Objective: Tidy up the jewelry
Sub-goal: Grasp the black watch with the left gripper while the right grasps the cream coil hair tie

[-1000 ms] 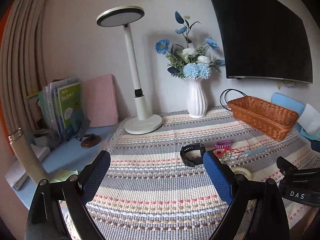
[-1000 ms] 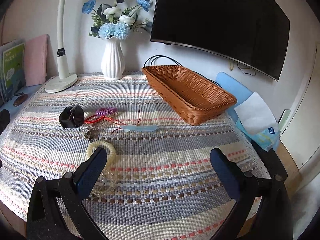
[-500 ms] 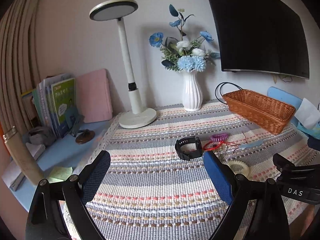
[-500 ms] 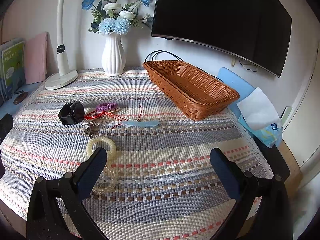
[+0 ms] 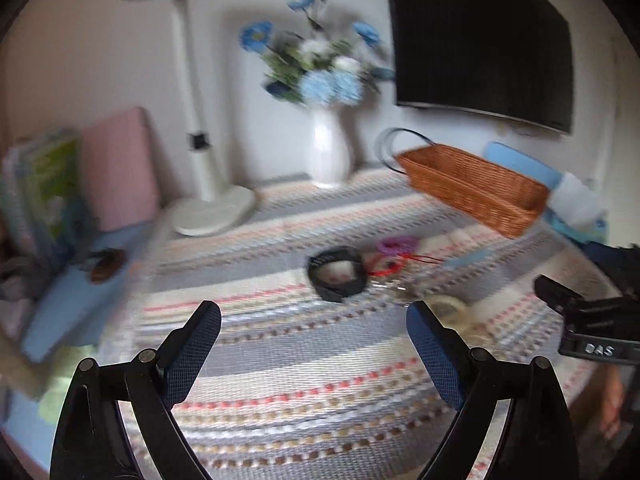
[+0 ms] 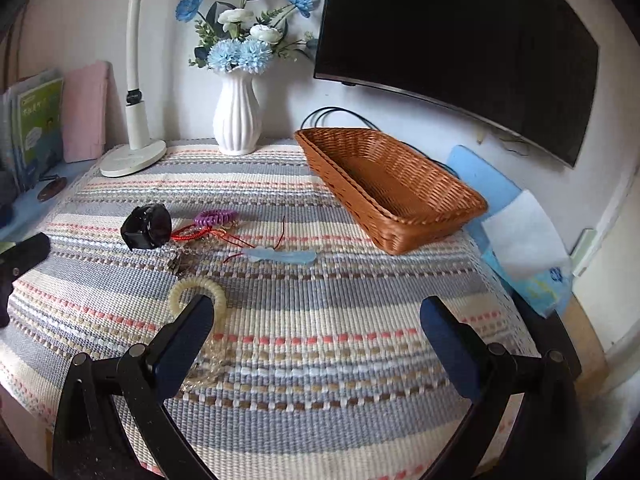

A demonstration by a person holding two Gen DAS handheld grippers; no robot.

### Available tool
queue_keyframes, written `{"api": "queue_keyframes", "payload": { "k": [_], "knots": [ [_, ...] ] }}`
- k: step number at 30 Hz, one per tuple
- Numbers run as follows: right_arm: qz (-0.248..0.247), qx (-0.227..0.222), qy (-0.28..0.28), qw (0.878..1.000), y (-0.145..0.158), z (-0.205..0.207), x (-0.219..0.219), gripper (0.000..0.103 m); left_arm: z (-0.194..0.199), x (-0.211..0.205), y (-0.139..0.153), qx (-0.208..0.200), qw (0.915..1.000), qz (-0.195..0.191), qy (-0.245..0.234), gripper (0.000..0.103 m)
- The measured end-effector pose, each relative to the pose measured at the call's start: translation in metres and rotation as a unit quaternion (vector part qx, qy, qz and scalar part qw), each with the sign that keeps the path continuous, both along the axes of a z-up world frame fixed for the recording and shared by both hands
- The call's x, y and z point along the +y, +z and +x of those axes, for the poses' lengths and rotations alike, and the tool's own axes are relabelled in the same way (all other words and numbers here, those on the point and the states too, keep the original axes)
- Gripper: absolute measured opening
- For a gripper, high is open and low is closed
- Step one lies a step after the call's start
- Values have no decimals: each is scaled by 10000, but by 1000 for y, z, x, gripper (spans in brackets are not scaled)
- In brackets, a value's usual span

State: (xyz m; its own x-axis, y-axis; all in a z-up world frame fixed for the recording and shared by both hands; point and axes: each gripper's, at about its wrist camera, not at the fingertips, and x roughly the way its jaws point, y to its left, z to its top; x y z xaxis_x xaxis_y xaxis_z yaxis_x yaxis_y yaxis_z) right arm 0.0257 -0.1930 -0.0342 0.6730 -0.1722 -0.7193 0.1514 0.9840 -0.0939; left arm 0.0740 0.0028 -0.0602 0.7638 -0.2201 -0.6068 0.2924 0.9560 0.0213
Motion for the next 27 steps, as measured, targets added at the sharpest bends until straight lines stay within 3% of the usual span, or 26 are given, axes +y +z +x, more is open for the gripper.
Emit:
{"api": "queue_keyframes", "payload": {
  "k": [2,4,6,8,9,11,13,16,20,24,25,26,27],
  "knots": [
    [77,124,99,9998,-1,11,-7,87,19,-1,1,351,9982,-190,-441,93],
    [263,249,249,9990,-3,23,-13,81,38,-7,0,567,9963,-254,-601,82],
    [755,474,470,9949,-8,34,-21,68,58,-13,-4,872,9931,-336,-703,69],
    [1358,754,742,9851,-16,46,-27,54,80,-15,-12,1117,9899,-520,-705,68],
    [1579,900,857,9796,-21,52,-26,51,88,-15,-15,1201,9885,-595,-701,60],
    [1814,1107,1043,9716,-31,59,-22,42,104,-18,-23,1403,9853,-700,-684,45],
    [1986,1253,1233,9642,-39,66,-11,39,113,-19,-30,1595,9816,-825,-656,44],
    [1827,1327,1390,9642,-47,76,8,36,115,-27,-34,1558,9818,-818,-711,44],
    [1547,1475,1529,9648,-59,85,25,33,121,-39,-39,1566,9845,-521,-600,44],
    [893,1481,1527,9730,-70,87,40,25,130,-49,-49,1680,9839,-295,-533,44],
    [745,1439,1570,9742,-69,85,43,16,132,-51,-51,1711,9836,-243,-519,41],
    [685,1435,1598,9743,-69,85,45,14,134,-52,-54,1743,9831,-205,-515,24],
    [647,1419,1611,9745,-69,84,45,13,135,-53,-56,1785,9824,-196,-519,17]
  ]
}}
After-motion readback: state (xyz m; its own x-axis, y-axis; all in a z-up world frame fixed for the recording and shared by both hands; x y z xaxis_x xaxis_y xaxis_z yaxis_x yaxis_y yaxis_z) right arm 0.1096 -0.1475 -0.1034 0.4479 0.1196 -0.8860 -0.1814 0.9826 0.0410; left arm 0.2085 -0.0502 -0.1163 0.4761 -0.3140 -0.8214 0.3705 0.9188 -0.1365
